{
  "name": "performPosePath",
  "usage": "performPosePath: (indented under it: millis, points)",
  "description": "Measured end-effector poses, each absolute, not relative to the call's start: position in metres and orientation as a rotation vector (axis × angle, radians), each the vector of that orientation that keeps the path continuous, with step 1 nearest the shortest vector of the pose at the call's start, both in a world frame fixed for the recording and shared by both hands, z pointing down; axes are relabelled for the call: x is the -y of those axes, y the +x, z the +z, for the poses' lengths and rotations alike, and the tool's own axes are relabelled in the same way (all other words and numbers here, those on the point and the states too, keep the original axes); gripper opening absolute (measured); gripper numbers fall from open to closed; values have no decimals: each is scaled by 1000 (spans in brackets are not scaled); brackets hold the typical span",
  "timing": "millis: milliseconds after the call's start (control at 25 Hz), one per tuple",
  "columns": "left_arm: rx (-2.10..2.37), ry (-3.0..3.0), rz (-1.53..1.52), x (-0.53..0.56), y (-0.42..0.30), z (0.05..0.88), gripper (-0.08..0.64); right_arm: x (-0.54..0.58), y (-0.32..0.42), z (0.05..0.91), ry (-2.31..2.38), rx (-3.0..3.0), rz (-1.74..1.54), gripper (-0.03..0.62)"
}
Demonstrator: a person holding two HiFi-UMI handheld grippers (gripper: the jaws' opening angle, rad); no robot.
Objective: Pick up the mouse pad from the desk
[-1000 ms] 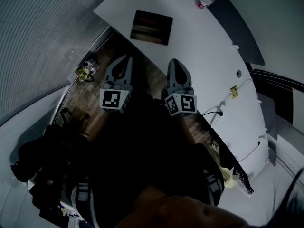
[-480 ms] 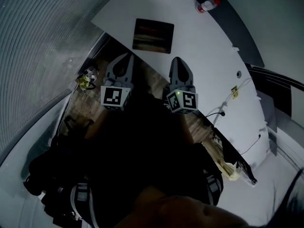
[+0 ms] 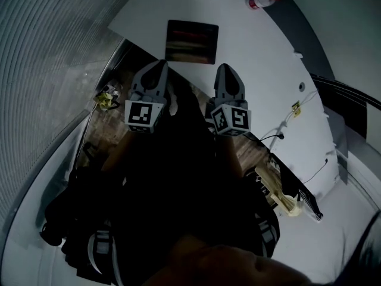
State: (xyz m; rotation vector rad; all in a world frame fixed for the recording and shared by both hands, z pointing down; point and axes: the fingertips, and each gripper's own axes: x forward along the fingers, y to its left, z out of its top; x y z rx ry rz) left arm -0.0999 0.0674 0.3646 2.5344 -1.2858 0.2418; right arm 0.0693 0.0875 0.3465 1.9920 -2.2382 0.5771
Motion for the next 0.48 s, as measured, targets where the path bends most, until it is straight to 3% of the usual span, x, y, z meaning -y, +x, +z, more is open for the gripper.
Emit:
performPosePath:
  millis: [480]
  points:
    - [1343, 2423, 278, -19, -76, 390, 6, -49, 98, 390, 1846, 2241, 634, 2]
